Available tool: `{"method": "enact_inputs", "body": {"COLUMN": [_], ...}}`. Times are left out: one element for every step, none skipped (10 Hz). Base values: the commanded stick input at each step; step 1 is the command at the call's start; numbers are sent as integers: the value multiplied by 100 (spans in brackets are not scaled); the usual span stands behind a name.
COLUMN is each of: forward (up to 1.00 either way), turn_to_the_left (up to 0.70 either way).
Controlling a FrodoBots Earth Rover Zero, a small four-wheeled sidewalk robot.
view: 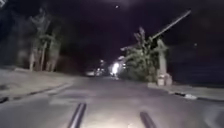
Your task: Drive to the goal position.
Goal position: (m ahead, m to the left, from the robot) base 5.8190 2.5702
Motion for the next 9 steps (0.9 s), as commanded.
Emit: {"method": "enact_inputs", "body": {"forward": [100,100,100,100,100,100,100,100,100], "turn_to_the_left": [2,2,2,2,2,2,2,2,2]}}
